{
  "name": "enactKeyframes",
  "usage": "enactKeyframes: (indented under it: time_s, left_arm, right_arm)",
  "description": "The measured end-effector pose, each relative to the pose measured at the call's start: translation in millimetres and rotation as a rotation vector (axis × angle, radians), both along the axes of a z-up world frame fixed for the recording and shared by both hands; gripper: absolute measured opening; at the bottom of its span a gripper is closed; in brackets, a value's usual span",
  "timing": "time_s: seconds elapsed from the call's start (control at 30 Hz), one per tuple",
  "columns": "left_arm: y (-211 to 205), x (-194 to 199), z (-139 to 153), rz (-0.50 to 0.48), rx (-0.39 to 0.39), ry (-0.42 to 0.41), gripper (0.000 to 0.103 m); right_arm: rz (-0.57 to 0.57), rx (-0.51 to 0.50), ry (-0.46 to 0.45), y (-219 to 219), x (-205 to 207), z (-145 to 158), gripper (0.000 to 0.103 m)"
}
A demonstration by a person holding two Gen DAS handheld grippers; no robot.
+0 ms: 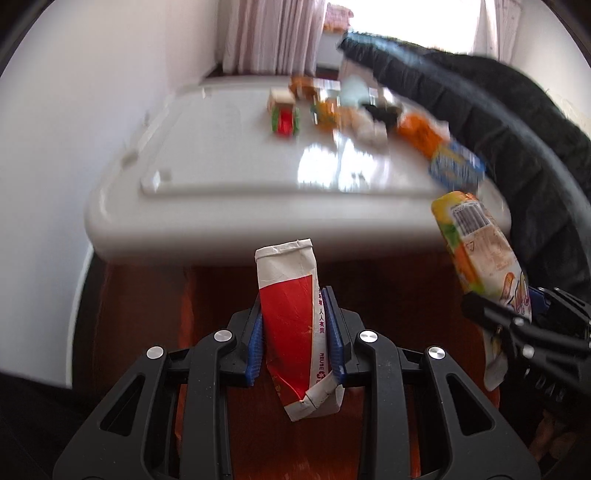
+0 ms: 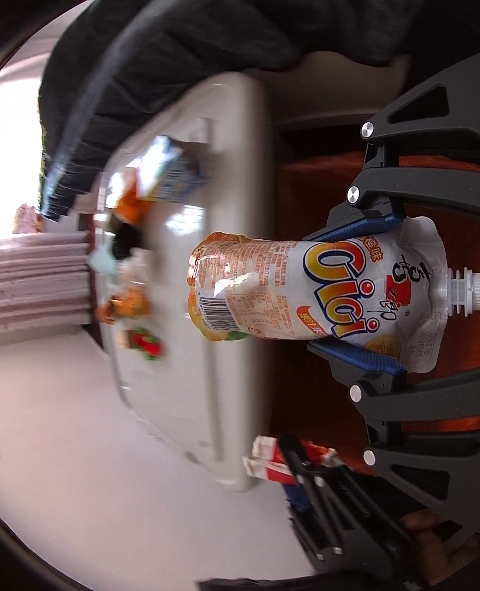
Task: Collect trash
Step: 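Release the toothpaste box and Oishi pouch into the bin with both grippers, then grasp the blue cookie box with the right gripper while the left gripper grasps the red toy car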
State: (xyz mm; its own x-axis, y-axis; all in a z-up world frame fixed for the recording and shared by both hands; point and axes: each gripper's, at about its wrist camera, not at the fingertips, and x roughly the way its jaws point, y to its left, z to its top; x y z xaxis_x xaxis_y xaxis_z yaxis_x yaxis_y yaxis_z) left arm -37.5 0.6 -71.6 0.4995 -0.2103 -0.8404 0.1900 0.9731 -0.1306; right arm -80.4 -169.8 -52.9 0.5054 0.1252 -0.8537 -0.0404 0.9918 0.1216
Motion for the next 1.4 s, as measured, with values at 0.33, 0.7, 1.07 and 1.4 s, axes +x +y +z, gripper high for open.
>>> enactKeyframes:
  time_s: [0.33,0.7,1.07,1.4]
  left_arm:
    - [-3,-26,-26,-0.006,-0.029,0.115,0.041]
    - [0,-34,27,0.071,0.027,-0.183,0.083]
    - [-9,-24,26,0.029,0.056,-0.18,0.083]
    - [-3,2,38,0.078,0.034,-0.205,0.083]
  right_arm:
    - [-0.037,-0.03,0.123,-3,-14,-36,0.073]
    - [-0.118,0.019,-0.003,-23,-13,-13,0.089]
    - [-0.154,-0.012,-0.068,-39,2,2,0.089]
    - [-0.243,-0.168,-0.238,-86,87,41,0.095]
